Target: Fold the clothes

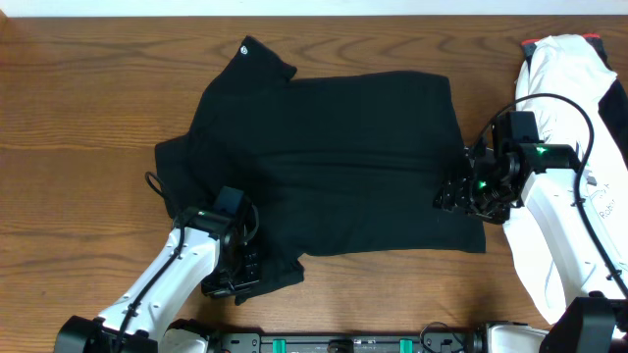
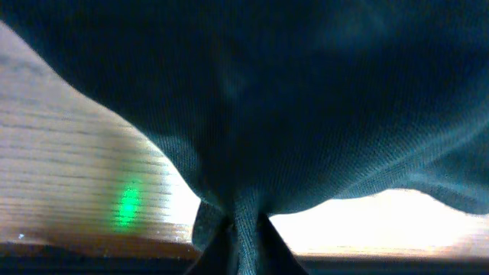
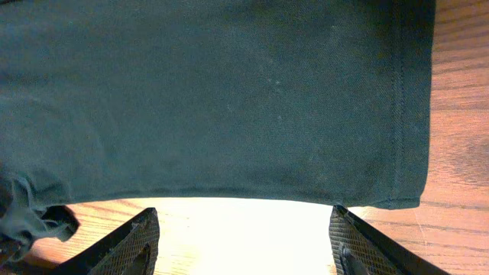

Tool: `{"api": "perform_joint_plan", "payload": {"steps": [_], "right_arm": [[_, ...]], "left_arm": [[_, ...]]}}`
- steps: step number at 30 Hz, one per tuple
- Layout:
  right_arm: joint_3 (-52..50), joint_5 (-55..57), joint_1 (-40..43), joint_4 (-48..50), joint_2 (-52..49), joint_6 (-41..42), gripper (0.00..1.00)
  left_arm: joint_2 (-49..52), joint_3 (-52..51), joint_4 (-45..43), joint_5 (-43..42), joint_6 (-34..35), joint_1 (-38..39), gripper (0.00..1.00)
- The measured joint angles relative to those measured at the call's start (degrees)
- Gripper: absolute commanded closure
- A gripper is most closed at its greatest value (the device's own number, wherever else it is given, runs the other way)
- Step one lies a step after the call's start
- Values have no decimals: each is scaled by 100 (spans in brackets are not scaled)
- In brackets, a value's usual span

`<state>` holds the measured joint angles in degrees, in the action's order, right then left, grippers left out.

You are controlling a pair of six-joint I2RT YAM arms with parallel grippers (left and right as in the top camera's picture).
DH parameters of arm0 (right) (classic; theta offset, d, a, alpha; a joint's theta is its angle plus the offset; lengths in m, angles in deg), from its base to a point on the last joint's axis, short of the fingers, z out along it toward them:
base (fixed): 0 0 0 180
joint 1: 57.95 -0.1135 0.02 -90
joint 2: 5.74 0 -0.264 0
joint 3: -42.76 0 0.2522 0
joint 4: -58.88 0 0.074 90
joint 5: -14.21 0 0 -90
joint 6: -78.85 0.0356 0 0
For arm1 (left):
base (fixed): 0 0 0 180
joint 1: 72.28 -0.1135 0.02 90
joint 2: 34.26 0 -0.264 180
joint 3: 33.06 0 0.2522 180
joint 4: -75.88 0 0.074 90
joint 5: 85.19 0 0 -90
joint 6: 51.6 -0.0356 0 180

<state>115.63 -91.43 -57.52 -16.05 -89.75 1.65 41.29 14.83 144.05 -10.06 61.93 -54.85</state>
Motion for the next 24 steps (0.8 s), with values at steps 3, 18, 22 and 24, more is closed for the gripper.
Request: {"api": "perform_joint_plan", "payload": {"steps": [3,18,22,24], "right_arm": [[0,35,0,-2,0,26,30],[0,118,57,68,0,46,29],[0,129,57,103,0,46,29],[0,131,57,129,0,46,29]], "left_arm": [[0,57,219,-42,-20,0,94],[0,1469,-470,-125,24,-546,94],[157,1469,-710,-125,33,-774,94],[334,1469,-975,-127,48,-826,94]]}}
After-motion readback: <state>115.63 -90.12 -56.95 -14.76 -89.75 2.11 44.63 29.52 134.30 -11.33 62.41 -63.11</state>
